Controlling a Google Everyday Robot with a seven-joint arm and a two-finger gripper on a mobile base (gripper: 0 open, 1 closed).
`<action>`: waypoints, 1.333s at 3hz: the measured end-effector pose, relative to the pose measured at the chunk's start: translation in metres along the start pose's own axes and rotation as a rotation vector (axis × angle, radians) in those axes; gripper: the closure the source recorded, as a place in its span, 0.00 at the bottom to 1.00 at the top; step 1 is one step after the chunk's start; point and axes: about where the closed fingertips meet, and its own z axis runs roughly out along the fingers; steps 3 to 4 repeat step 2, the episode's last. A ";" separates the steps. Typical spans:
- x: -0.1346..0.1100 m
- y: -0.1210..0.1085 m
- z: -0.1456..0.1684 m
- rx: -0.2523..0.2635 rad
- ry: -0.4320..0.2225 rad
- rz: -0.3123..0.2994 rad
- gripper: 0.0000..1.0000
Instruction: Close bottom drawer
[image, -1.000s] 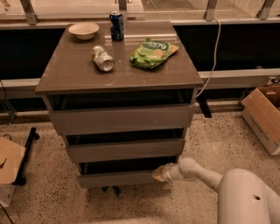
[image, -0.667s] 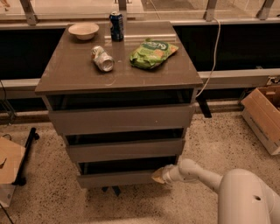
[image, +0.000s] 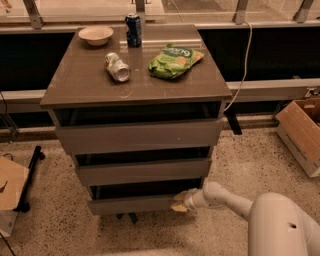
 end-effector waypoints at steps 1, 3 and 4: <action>0.000 0.002 0.002 -0.004 0.000 0.000 0.00; 0.000 0.004 0.001 -0.004 0.000 0.000 0.00; 0.000 0.004 0.001 -0.004 0.000 0.000 0.00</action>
Offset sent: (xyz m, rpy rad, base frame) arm -0.0009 0.0016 -0.0010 0.0011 0.0019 0.0019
